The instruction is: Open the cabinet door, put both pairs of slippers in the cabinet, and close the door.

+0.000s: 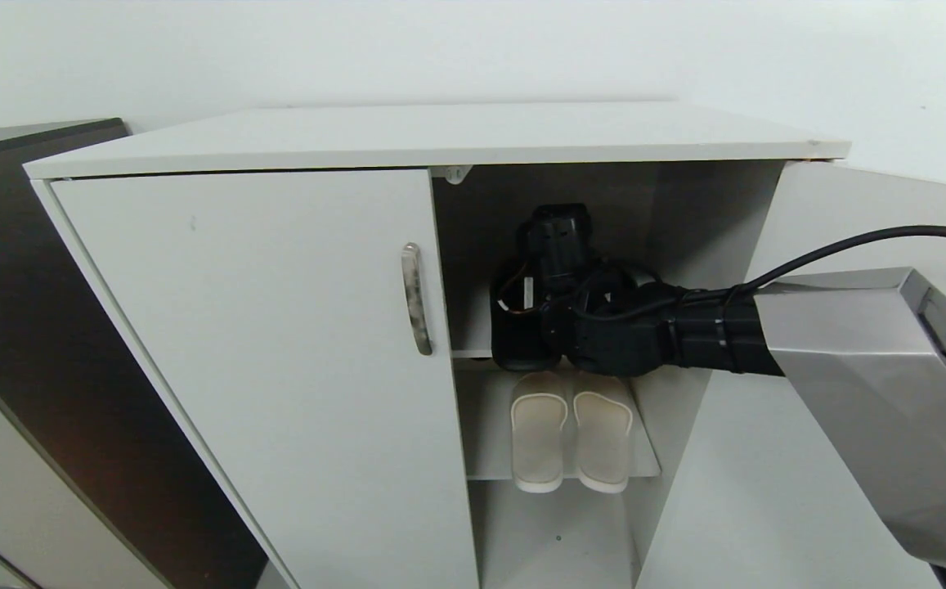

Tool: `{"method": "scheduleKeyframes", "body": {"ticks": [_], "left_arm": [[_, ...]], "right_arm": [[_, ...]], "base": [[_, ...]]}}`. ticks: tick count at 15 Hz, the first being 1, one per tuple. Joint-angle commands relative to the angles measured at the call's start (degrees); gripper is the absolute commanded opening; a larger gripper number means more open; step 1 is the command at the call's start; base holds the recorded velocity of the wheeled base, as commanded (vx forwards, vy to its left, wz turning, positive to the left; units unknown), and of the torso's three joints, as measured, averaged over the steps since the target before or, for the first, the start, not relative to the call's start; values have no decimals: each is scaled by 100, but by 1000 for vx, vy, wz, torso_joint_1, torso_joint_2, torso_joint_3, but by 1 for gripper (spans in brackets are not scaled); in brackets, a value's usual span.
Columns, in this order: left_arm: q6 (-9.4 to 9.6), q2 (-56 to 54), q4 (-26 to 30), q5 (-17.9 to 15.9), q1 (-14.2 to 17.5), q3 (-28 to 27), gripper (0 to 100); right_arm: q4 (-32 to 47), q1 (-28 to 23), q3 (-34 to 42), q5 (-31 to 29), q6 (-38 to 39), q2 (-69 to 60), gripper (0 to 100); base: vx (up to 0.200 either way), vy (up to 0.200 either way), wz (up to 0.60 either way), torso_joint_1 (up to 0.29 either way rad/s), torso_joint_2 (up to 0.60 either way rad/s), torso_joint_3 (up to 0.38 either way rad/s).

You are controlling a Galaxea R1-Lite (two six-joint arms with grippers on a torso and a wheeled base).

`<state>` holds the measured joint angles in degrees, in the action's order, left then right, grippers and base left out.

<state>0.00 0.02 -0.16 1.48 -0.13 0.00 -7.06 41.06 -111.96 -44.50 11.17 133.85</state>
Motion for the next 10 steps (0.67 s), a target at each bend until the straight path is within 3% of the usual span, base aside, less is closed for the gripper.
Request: {"method": "scheduleKeyframes", "body": {"ticks": [1,5,10], "left_arm": [[0,6,-2,2,-4,0,0],[0,-2,-2,2,-4,0,0],[0,-2,-2,2,5,0,0]], "right_arm": [[-6,16,183,-6,0,-149,100],[-112,192,1018,-50,61,-729,100],[-1237,728,2943,-59,52,-1784,100]], "base": [[0,0,0,0,0,0],[0,0,0,0,0,0],[0,0,0,0,0,0]]}}
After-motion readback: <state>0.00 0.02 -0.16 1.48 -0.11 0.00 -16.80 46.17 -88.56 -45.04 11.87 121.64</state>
